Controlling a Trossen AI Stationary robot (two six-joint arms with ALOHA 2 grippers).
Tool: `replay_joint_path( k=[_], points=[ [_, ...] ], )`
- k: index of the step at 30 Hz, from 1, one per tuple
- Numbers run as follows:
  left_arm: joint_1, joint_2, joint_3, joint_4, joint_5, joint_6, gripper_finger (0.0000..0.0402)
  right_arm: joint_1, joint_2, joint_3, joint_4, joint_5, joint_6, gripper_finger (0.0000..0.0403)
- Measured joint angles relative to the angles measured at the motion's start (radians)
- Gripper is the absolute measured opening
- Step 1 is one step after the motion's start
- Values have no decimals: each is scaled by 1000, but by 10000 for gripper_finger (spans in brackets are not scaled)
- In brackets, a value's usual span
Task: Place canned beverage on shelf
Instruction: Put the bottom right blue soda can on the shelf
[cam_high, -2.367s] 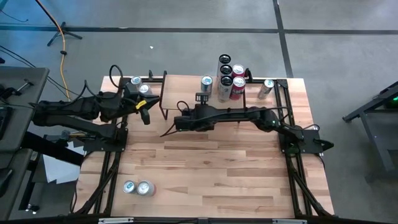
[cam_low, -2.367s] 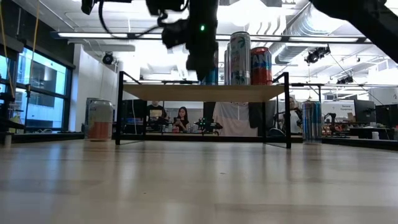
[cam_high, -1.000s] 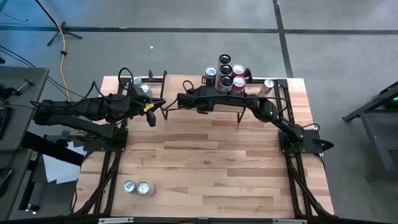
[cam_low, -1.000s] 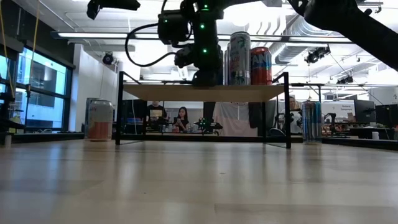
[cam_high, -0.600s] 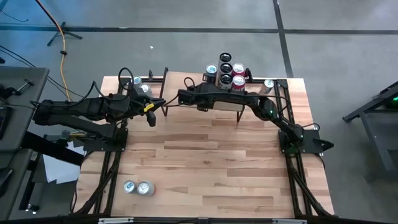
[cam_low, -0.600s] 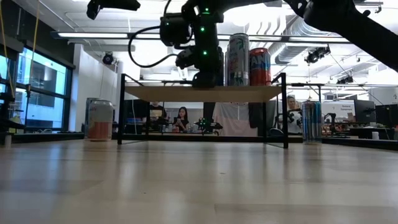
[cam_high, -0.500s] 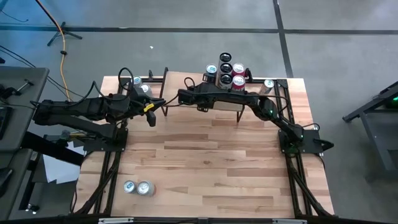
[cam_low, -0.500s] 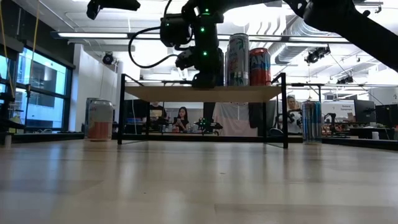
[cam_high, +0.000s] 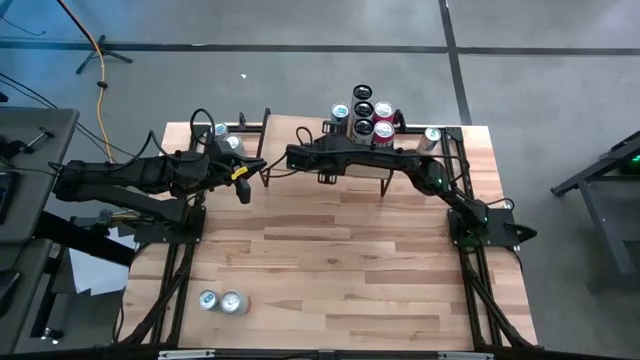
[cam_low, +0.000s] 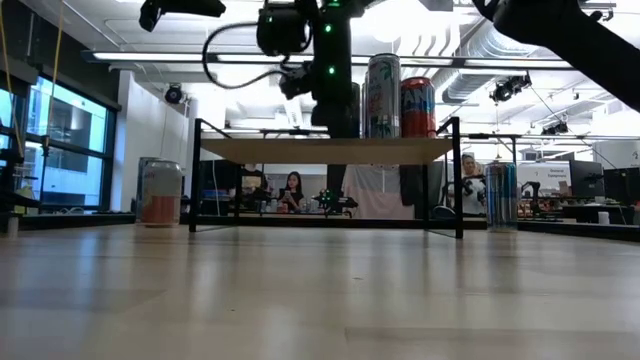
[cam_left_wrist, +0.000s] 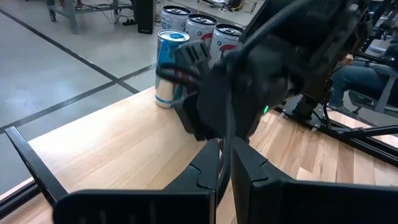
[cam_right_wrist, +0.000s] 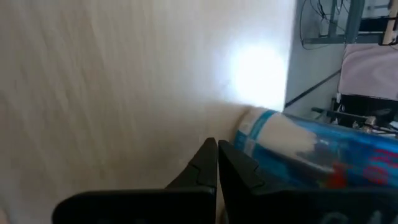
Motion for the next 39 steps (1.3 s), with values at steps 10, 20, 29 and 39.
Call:
replay_joint_path(
  k=[10,20,29,39],
  points=[
    [0,0,0,1,0,0,0,-40,-20,1,17,33,1,0],
    [0,0,0,1,0,-2,0,-57,-20,1,23,96,1,0],
    [0,0,0,0,0,-3,0,-66,-20,1,34,111,1,0],
    [0,-13,0,34,0,3,0,-17,-42,1,107,38,4,0]
  ],
)
